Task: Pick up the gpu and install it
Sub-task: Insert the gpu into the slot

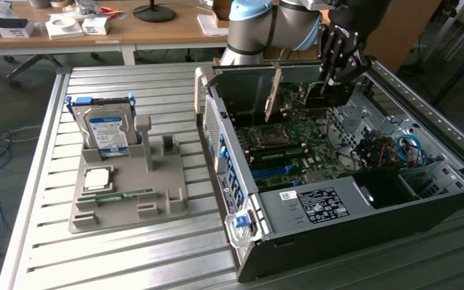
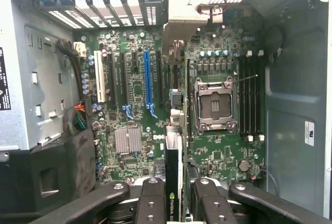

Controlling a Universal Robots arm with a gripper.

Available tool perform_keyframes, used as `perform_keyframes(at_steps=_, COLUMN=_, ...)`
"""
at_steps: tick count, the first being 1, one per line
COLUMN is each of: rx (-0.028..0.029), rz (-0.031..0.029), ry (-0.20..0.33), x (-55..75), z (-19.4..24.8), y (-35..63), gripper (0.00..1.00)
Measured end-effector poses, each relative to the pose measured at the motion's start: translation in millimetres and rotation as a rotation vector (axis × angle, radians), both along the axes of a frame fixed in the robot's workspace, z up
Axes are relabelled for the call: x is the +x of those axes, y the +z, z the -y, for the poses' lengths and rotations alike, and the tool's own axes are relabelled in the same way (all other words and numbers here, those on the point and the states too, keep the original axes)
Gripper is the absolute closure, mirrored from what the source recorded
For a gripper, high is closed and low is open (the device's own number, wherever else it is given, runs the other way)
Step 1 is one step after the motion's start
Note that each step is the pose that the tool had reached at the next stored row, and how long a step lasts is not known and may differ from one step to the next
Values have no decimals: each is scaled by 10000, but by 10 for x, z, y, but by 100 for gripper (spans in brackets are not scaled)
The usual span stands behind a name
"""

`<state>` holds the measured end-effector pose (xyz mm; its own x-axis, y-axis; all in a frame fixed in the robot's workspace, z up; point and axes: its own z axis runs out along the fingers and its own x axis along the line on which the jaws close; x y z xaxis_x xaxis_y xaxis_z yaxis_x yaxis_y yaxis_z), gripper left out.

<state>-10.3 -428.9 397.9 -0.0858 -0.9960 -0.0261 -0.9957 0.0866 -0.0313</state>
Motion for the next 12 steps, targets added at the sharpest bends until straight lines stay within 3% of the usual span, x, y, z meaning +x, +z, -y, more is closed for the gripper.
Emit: perform_keyframes(at_steps=12, rx=0, rz=0, ry=-10, x=-6, z=22, y=0, gripper=74)
